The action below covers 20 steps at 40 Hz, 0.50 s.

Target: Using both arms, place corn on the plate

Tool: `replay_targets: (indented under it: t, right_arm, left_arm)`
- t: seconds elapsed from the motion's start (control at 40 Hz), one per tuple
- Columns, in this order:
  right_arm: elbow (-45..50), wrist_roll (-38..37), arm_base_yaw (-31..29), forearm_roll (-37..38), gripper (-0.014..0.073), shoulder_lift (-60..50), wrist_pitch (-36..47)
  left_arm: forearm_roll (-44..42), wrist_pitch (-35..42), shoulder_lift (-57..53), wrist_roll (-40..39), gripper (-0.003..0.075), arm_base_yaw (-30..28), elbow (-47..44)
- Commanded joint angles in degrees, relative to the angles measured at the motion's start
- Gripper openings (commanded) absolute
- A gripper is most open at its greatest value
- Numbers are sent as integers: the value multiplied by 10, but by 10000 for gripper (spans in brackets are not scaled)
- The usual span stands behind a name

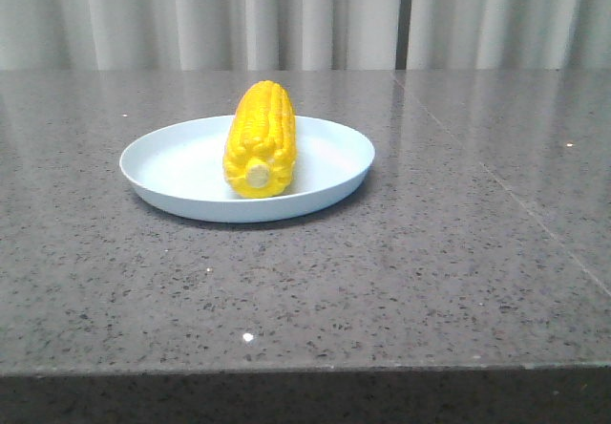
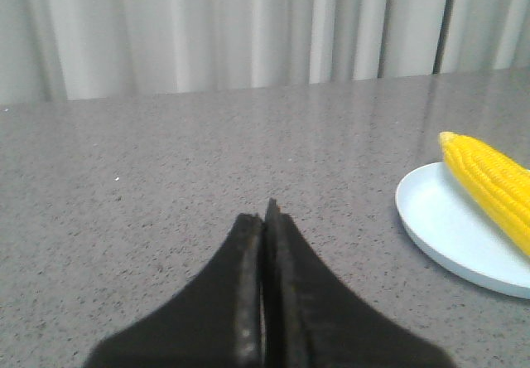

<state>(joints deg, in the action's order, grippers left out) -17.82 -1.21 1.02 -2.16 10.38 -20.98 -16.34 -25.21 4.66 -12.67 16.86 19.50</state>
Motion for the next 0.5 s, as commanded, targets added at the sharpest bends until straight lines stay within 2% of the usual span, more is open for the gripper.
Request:
replay_targets:
  t: [0.0, 0.15, 0.28, 0.47]
  right_arm:
    - [-14, 6, -2, 7, -120, 5, 49]
    - [-14, 6, -2, 7, -120, 5, 49]
    - [-14, 6, -2, 7, -120, 5, 48]
    - [-14, 6, -2, 7, -120, 5, 48]
  left_arm:
    - [51, 70, -11, 46, -20, -11, 0]
    - [131, 98, -62, 92, -20, -63, -48]
    - [182, 154, -61, 120, -20, -116, -93]
    - [192, 262, -63, 118, -20, -170, -177]
